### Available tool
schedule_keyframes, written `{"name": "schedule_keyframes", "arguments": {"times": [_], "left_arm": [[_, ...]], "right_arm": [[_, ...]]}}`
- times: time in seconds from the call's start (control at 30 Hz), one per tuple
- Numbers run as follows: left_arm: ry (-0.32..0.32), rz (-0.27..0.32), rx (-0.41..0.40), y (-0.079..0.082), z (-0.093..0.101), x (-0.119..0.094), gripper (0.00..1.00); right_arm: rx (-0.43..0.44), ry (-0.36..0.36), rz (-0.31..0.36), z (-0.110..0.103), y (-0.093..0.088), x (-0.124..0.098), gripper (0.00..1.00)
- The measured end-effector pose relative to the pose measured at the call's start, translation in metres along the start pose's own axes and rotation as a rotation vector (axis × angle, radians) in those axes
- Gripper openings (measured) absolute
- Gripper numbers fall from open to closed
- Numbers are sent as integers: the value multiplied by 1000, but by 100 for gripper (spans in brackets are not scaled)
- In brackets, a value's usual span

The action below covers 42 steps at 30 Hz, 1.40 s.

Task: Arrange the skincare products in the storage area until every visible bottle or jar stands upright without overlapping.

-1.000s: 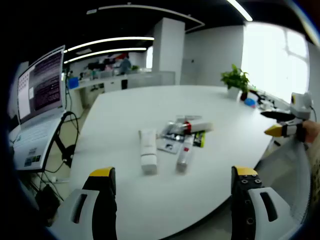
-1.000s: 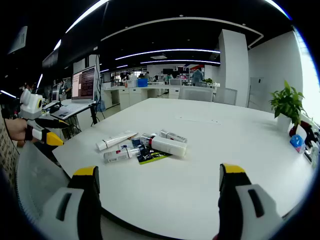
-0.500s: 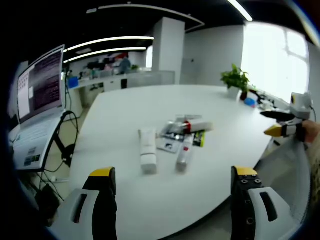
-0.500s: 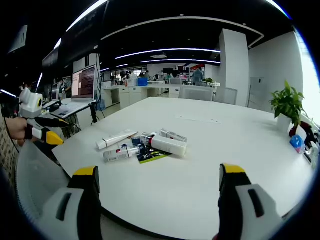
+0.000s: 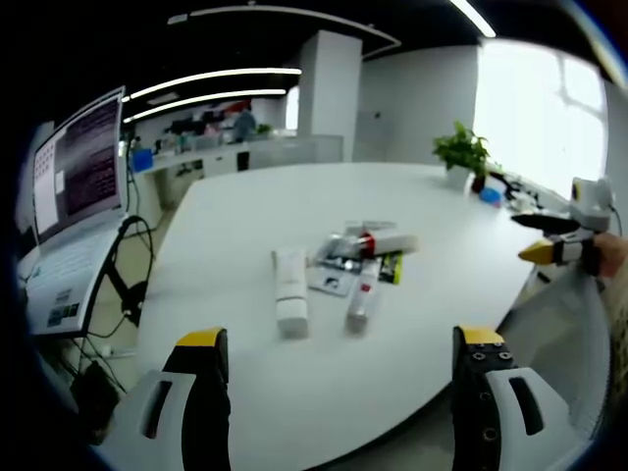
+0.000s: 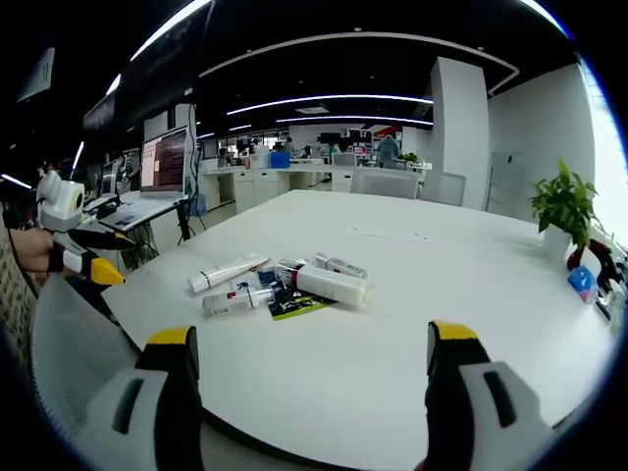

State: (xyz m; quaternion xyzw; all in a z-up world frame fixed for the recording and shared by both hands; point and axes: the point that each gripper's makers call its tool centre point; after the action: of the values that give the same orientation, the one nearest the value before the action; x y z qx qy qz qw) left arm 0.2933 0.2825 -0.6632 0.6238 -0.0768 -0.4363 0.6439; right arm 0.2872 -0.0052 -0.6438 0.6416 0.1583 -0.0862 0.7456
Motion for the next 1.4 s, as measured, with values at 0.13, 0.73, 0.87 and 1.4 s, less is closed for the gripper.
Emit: {"name": "schedule_keyframes", "arguments": {"times": [0.13,0.73,0.87,1.4], "left_arm": [[3,-6,-1,-1,0,0,92],[11,5,6,1,-3,0,91],[6,10,3,1,-2,-1,90],[-8,6,-8,0,-3,2,90]], "right_arm": [[1,-1,0,0,0,0,97],[54,18,-41,-2,1,1,94],[45,24,-51,-4,1,2,94],[14,25,-80,6,2,17,93]]}}
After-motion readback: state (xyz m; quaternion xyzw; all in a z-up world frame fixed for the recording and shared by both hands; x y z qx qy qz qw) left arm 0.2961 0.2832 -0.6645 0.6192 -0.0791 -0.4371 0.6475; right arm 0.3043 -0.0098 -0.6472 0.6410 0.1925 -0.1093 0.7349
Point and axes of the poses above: the point that each gripper's makers call its tool centre point, and the gripper's own axes: x roughly forward along the fingers, z roughly to its right, y roughly out of its top, and after that the axes turned 15 degrees about -y, right-handed
